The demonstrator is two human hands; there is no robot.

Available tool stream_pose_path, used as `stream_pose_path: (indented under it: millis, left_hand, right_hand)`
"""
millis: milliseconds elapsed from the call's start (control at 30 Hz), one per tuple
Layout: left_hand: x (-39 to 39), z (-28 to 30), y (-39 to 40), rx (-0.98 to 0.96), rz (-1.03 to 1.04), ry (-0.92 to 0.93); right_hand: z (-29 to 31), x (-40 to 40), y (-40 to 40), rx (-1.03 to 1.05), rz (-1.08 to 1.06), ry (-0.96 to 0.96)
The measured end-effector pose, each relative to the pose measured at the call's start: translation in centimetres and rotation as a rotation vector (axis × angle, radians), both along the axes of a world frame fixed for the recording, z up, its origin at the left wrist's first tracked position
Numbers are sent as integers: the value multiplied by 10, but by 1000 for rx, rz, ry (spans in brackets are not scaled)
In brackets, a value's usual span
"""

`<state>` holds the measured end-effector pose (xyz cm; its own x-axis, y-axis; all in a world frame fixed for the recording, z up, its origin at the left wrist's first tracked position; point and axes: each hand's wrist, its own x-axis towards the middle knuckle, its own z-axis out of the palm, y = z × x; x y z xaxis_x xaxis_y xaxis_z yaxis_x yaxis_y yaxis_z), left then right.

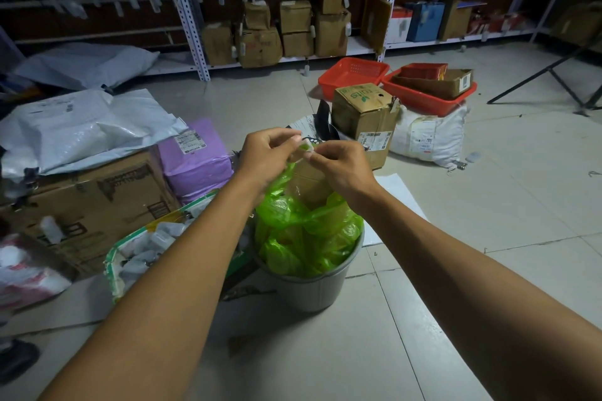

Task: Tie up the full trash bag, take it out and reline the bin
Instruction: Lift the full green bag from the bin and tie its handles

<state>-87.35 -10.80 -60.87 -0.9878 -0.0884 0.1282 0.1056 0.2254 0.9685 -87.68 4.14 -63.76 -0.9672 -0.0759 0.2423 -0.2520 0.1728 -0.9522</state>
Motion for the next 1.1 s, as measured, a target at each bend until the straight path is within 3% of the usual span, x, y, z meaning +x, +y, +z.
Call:
stream_pose_path:
  millis: [133, 267, 433, 567, 633, 800, 1100]
  left_hand:
    - [-10, -16, -12, -407, -1, -26]
    - [-2, -27, -7, -642, -145, -35]
    - [1, -20, -1, -609, -67, 84]
    - [-2, -12, 0, -259, 14, 84]
    - [-7, -10, 0, -196, 48, 96]
    - [-9, -12, 2, -340, 48, 112]
    - [-14, -26, 6, -563, -52, -10]
  right_hand:
    - [2, -3, 2, -80, -100, -65]
    - [3, -5, 5, -158, -143, -111]
    - [10, -5, 4, -167, -156, -80]
    - [16, -11, 8, -201, -210, -59]
    - [19, -12, 7, -192, -209, -41]
    - [17, -6, 1, -10, -87, 57]
    - [12, -8, 14, 216, -113, 133]
